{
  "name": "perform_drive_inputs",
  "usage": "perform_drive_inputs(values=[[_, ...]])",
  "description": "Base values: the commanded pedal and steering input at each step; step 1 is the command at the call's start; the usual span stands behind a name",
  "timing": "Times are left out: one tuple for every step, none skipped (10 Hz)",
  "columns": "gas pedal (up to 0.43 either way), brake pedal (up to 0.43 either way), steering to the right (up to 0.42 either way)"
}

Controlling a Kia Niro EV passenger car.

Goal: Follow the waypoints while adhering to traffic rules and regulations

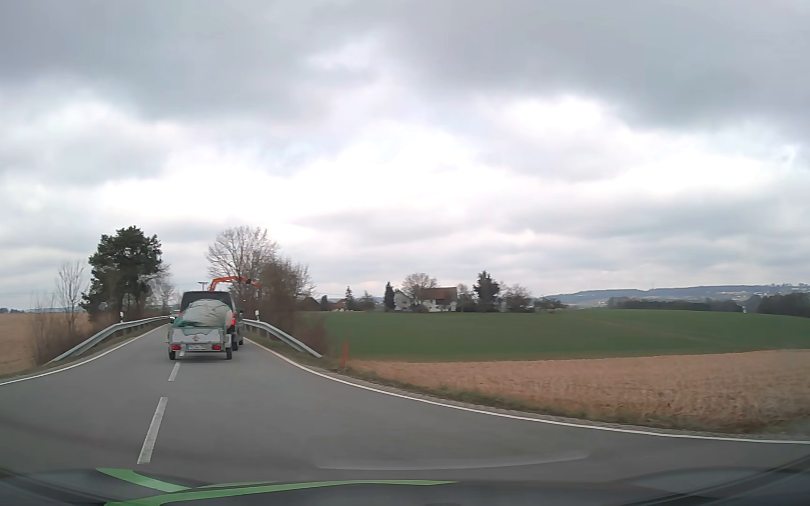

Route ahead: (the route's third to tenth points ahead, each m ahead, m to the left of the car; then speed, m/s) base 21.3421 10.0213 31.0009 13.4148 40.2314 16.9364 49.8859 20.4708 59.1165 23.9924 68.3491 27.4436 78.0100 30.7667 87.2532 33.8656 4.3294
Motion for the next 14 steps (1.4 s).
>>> perform_drive_inputs(values=[[0.098,0.000,-0.439],[0.028,0.000,-0.393],[0.000,0.000,-0.344],[0.000,0.000,-0.306],[0.000,0.000,-0.263],[0.000,0.000,-0.227],[0.000,0.000,-0.195],[0.000,0.000,-0.160],[0.000,0.000,-0.136],[0.000,0.000,-0.108],[0.000,0.030,-0.075],[0.000,0.043,-0.051],[0.000,0.067,-0.028],[0.000,0.079,-0.017]])
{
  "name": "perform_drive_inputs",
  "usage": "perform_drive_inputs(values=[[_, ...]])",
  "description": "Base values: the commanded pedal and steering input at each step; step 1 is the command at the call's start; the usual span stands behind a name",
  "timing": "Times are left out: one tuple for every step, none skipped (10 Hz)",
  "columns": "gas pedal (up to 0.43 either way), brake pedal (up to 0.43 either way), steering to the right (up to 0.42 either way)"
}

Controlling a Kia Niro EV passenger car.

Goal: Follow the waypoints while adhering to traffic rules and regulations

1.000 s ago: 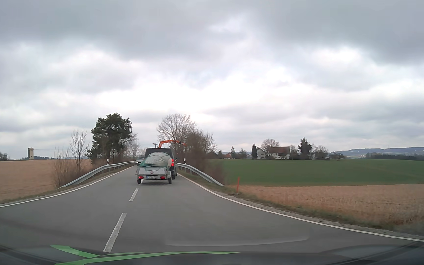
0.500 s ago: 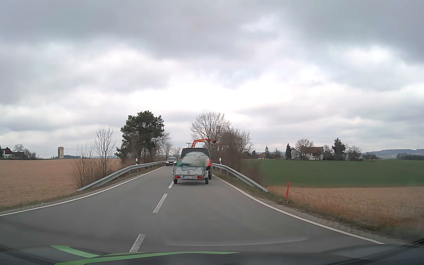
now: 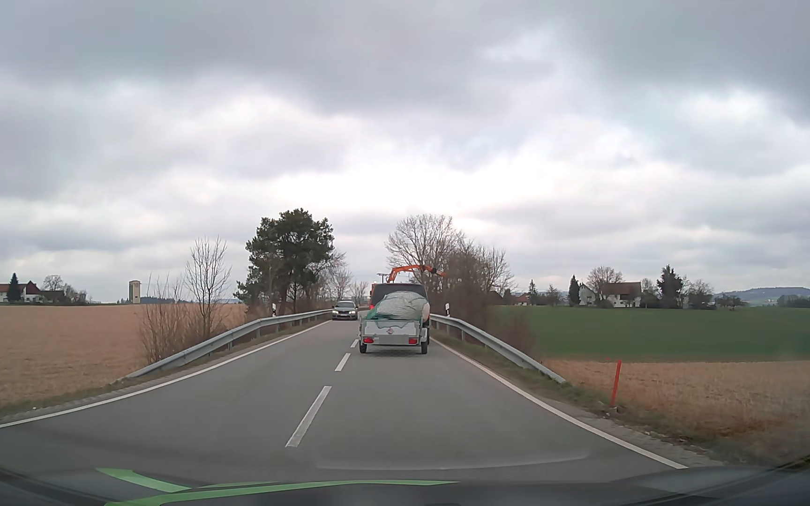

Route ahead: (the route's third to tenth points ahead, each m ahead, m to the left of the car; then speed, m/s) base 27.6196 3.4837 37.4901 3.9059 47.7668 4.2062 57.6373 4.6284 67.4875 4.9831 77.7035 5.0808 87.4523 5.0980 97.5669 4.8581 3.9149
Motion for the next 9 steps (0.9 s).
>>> perform_drive_inputs(values=[[0.000,0.091,-0.016],[0.000,0.091,-0.016],[0.000,0.098,-0.016],[0.000,0.091,-0.014],[0.000,0.091,-0.012],[0.000,0.098,-0.011],[0.000,0.098,-0.005],[0.000,0.091,0.003],[0.000,0.098,0.007]])
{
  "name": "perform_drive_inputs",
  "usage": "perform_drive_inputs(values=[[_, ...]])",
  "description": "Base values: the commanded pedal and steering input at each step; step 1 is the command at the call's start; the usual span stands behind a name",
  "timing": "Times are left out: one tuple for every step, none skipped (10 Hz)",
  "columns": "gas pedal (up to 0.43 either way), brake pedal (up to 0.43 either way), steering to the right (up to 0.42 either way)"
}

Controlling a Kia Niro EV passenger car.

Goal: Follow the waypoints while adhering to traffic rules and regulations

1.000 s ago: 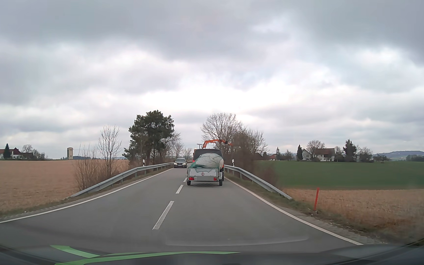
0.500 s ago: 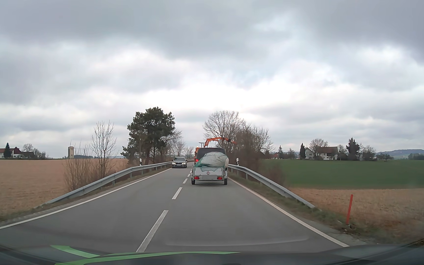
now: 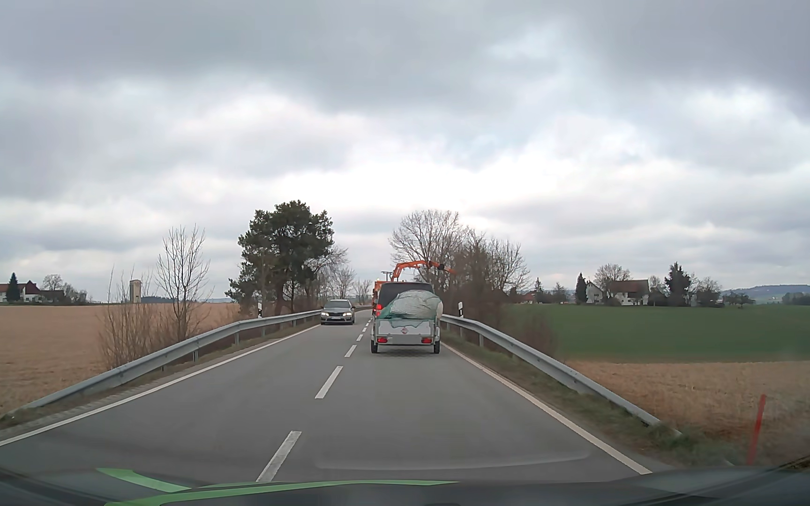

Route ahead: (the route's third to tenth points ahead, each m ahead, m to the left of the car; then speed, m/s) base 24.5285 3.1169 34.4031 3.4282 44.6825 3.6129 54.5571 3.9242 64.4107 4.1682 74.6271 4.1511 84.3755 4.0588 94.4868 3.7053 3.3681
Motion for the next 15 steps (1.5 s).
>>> perform_drive_inputs(values=[[0.000,0.098,0.012],[0.000,0.091,0.017],[0.000,0.098,0.022],[0.000,0.098,0.025],[0.000,0.091,0.025],[0.000,0.098,0.025],[0.000,0.098,0.025],[0.000,0.098,0.025],[0.000,0.098,0.023],[0.000,0.098,0.020],[0.000,0.098,0.018],[0.000,0.091,0.017],[0.000,0.091,0.015],[0.000,0.091,0.009],[0.000,0.091,0.006]])
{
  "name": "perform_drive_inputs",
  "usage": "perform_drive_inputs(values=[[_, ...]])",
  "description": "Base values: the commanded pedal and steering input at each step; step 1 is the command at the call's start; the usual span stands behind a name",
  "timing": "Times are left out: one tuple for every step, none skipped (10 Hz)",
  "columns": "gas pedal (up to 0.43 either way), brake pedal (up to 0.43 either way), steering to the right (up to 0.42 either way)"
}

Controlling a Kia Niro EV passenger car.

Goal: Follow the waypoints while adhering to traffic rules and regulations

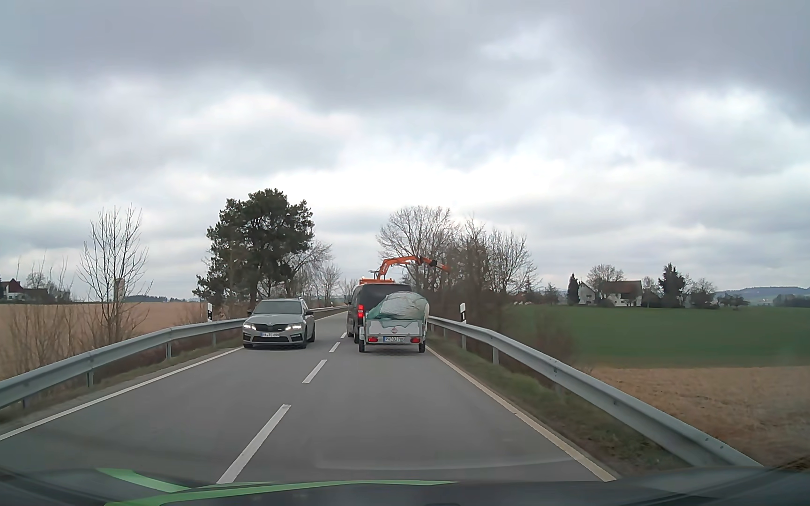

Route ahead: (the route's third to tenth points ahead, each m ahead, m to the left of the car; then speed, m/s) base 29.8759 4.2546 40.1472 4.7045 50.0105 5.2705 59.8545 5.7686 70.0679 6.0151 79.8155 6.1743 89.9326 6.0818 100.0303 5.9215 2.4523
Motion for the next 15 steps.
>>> perform_drive_inputs(values=[[0.000,0.091,-0.008],[0.000,0.085,-0.030],[0.000,0.085,-0.045],[0.000,0.085,-0.053],[0.000,0.085,-0.053],[0.000,0.079,-0.053],[0.000,0.079,-0.053],[0.000,0.085,-0.053],[0.000,0.085,-0.053],[0.000,0.079,-0.052],[0.000,0.079,-0.051],[0.000,0.085,-0.051],[0.000,0.085,-0.050],[0.000,0.091,-0.047],[0.000,0.098,-0.045]])
